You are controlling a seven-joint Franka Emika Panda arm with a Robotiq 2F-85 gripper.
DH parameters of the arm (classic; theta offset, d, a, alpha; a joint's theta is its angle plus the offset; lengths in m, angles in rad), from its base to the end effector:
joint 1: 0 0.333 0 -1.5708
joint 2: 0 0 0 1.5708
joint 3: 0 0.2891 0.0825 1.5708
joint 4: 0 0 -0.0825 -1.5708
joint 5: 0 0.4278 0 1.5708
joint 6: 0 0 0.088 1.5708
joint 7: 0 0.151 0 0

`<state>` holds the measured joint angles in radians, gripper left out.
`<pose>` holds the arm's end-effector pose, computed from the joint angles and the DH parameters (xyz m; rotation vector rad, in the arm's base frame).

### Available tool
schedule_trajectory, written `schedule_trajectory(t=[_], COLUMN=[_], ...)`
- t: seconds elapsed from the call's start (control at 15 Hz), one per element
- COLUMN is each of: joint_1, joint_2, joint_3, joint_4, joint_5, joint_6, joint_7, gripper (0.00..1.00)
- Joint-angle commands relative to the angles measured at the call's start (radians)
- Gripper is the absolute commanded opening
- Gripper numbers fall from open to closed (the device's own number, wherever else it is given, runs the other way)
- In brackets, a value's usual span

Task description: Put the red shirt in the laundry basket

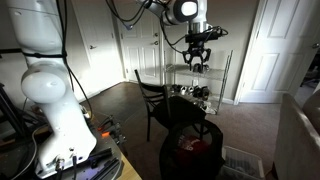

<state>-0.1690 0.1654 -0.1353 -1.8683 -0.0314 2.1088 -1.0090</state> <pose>0.6176 -0.1952 0.3444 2.8581 1.0798 0.0462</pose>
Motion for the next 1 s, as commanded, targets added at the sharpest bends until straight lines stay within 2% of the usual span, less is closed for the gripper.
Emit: schedule_trajectory(t=[0.0, 0.07, 0.13, 0.33, 0.93], joint_1=[-0.013, -0.011, -0.006, -0.004, -0.004], joint_2=[0.006, 0.008, 0.0, 0.0, 0.0], joint_3=[0.023, 0.028, 0.019, 0.027, 0.027], joint_4=[0.02, 0.023, 0.004, 0.006, 0.006], joint_5=[0.063, 0.077, 0.041, 0.051, 0.053], joint_6=[-0.066, -0.089, -0.048, -0.07, -0.07], joint_7=[-0.053, -0.07, -0.024, -0.034, -0.036], gripper=[0.92, 0.98, 0.8, 0.98, 0.98])
